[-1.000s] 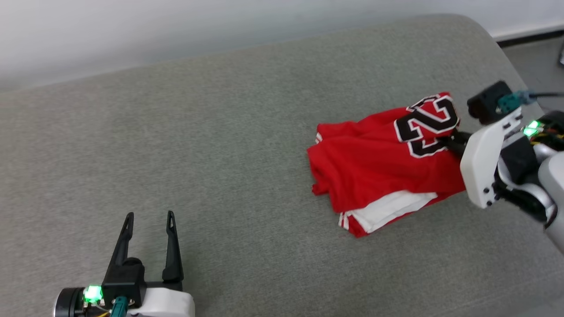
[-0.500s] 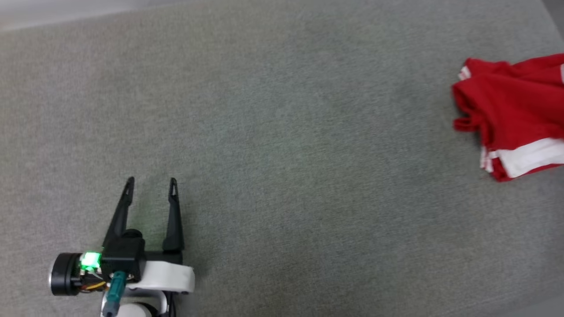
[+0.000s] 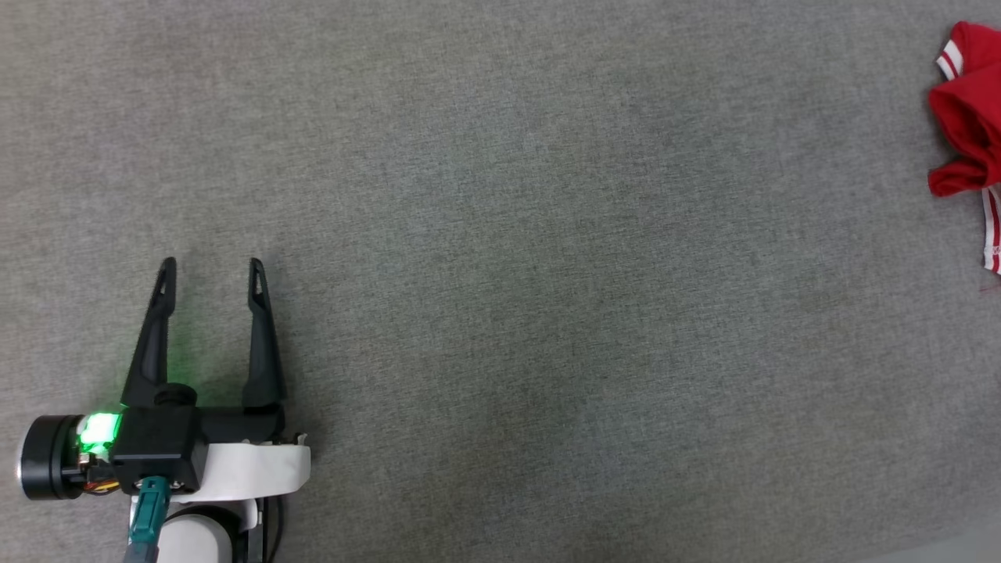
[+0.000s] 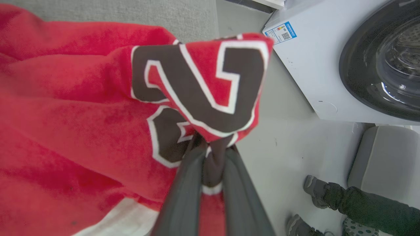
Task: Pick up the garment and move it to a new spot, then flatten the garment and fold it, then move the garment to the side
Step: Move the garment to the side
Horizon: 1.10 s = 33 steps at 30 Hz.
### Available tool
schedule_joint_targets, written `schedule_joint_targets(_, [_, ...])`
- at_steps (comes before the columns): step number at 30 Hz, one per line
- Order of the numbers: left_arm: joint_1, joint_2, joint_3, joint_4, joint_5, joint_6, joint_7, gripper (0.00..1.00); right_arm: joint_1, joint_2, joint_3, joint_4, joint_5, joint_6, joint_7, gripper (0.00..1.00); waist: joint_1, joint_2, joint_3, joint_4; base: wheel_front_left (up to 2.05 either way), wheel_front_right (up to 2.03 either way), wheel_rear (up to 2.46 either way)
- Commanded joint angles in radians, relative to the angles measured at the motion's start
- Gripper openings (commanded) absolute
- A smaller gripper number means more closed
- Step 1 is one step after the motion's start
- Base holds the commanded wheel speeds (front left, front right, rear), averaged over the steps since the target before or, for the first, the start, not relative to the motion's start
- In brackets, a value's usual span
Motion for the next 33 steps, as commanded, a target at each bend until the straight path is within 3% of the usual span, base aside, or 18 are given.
schedule_joint_targets(1, [-0.013, 0.004, 0.001, -0.007, 0.003, 0.008, -0.002, 1.00, -0.016, 0.014, -0.008, 0.015, -0.014, -0.001, 0.003, 0.00, -0.0002, -0.0001, 0.005, -0.005, 0.00, 0.00, 0.00])
schedule_joint_targets(3, [-0.007, 0.002, 0.002, -0.017, 0.003, 0.015, -0.002, 1.00, -0.029, 0.038, -0.033, 0.032, -0.028, -0.001, -0.024, 1.00, -0.0002, -0.0001, -0.004, -0.009, 0.00, 0.00, 0.00])
schedule_joint_targets(10, [0.029, -0.030, -0.017, -0.003, -0.010, 0.035, -0.002, 1.00, 0.029, 0.052, -0.039, 0.034, -0.108, -0.001, -0.152, 1.00, -0.0002, -0.0001, -0.114, 0.013, 0.00, 0.00, 0.00])
schedule_joint_targets(18, [0.097, -0.055, -0.038, 0.010, -0.019, 0.045, -0.002, 1.00, 0.118, 0.089, -0.147, -0.088, -0.221, -0.001, -0.491, 1.00, -0.0002, -0.0001, -0.270, 0.019, 0.00, 0.00, 0.00])
schedule_joint_targets(23, [0.146, -0.064, -0.036, 0.023, -0.027, 0.057, -0.002, 1.00, 0.219, 0.175, -0.270, -0.196, -0.283, -0.001, -0.610, 1.00, -0.0002, -0.0001, -0.350, 0.043, 0.00, 0.00, 0.00])
schedule_joint_targets(33, [0.228, -0.084, -0.039, 0.064, -0.037, 0.065, -0.002, 1.00, 0.577, 0.406, -0.480, -0.633, -0.365, -0.001, -0.631, 1.00, -0.0002, -0.0001, -0.468, 0.113, 0.00, 0.00, 0.00])
